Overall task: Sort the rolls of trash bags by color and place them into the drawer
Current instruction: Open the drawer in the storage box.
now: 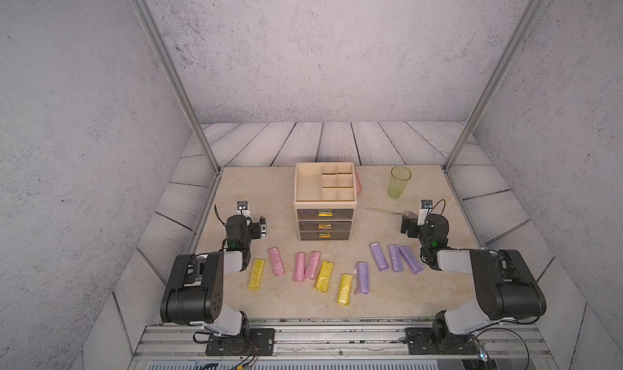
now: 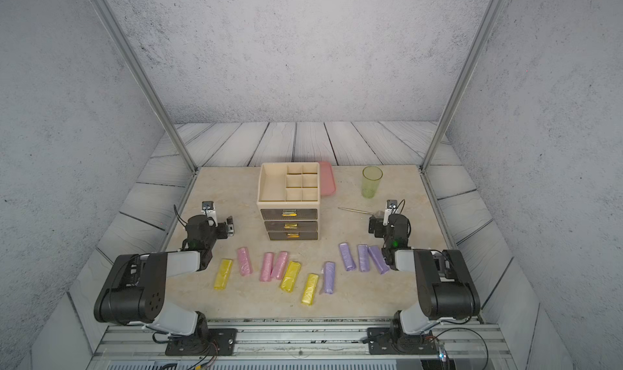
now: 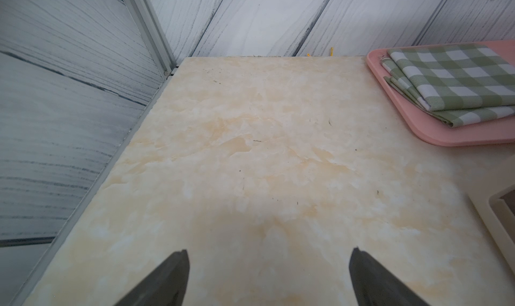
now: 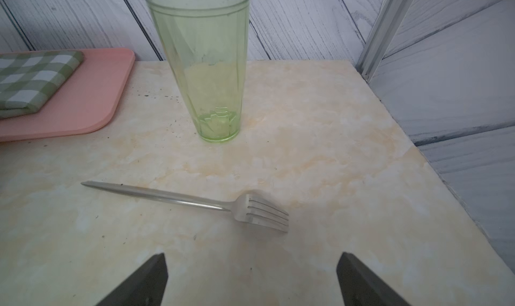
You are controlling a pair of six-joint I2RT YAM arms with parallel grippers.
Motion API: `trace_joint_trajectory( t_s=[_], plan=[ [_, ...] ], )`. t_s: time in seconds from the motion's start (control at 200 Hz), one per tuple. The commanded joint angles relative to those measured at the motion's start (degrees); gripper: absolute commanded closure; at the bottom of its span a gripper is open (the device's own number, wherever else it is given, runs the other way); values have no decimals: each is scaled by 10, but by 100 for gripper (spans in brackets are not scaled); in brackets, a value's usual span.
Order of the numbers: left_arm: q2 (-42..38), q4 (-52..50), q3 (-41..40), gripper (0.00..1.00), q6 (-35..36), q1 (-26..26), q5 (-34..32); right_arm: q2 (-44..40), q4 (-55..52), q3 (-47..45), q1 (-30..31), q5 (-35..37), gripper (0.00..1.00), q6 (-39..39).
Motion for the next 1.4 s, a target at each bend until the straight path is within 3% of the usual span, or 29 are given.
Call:
trace_joint_trajectory(
  t_s=[0.0, 0.505, 0.57, 0.625, 0.701, 0.761, 0.826, 0.931, 1.126, 1.201, 1.256, 1.396],
  plan=[
    [5, 7, 12, 4, 2, 5, 4, 5, 4, 4, -2, 5, 1, -3],
    [-6, 22, 13, 4, -8, 6, -8, -1, 6, 6, -3, 24, 1, 3],
    [-57, -82, 47, 4, -6, 5, -5, -44, -69, 26, -2, 82, 1, 30],
    [-100, -200, 91, 4, -43, 5, -42, -90, -174, 60, -3, 128, 1, 63],
    [-143, -306, 138, 4, -147, 6, -104, -138, -346, 119, -5, 200, 1, 212],
    [-179, -376, 163, 8, -229, 6, -94, -175, -423, 143, -9, 106, 1, 239],
    [-216, -399, 169, 29, -297, 6, -22, -220, -479, 152, -10, -2, 1, 264],
    [-282, -446, 161, 56, -398, 4, 120, -298, -496, 126, -7, -163, 19, 289],
    [-397, -423, 68, 81, -611, -37, 283, -394, -536, 102, 13, -295, 43, 341],
    [-430, -358, 18, 89, -716, -94, 273, -416, -551, 99, 16, -316, 47, 353],
    [-447, -318, -9, 89, -771, -162, 217, -427, -558, 100, 17, -327, 48, 360],
    [-404, -268, 21, 88, -790, -324, 87, -446, -568, 107, 17, -341, 49, 371]
  ],
)
